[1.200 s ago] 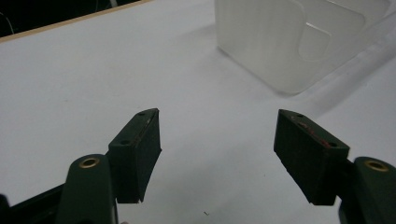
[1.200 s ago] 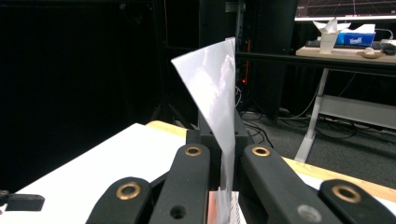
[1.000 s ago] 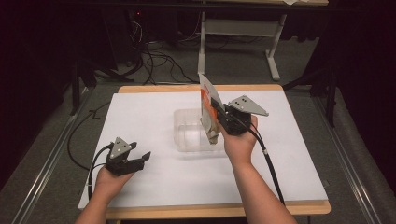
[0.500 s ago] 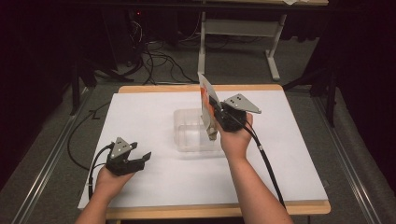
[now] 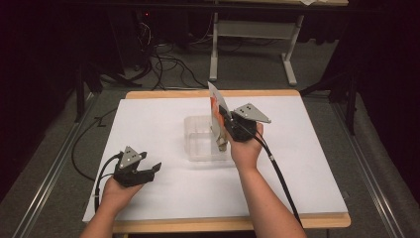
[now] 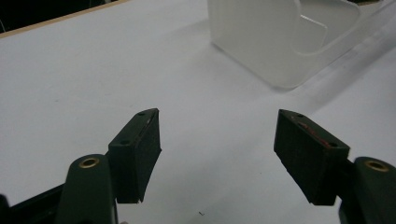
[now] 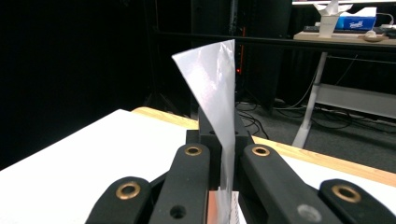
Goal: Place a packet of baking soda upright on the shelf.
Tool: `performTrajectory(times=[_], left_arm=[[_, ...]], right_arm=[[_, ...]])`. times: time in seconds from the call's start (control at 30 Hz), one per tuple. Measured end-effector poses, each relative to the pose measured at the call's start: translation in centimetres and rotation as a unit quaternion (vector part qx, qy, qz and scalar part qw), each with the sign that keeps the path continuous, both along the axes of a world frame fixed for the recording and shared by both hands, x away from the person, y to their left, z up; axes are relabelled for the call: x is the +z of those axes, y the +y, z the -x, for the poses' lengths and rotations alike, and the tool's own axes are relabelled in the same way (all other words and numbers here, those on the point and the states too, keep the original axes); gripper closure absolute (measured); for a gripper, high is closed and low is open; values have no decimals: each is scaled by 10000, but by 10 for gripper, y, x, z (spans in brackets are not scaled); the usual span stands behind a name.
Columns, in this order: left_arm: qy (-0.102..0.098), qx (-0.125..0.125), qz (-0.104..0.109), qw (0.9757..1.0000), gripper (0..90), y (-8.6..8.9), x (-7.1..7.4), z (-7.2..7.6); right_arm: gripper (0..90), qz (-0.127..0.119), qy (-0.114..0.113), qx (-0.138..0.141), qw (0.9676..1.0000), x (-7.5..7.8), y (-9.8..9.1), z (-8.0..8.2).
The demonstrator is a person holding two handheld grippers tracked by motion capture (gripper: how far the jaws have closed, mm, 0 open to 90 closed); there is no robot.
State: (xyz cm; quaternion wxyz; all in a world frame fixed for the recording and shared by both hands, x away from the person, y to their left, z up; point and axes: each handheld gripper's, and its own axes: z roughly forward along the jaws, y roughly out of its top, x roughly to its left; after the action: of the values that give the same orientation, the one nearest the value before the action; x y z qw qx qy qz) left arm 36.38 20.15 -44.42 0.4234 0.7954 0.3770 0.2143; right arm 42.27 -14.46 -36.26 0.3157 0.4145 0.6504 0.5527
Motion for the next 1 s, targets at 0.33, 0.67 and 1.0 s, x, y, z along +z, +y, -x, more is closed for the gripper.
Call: performTrajectory(times=[0.33,0.67,1.0], left_arm=[[0,0,-7,10000,320,0,0,0],[-12,1,-15,10000,320,0,0,0],[7,-6,-20,10000,320,0,0,0]], right_arm=[[900,29,-17,-9,10000,-11,1,-1],[900,-40,112,26,9999,-21,1,2],[900,-77,116,63,9999,-25,1,4]])
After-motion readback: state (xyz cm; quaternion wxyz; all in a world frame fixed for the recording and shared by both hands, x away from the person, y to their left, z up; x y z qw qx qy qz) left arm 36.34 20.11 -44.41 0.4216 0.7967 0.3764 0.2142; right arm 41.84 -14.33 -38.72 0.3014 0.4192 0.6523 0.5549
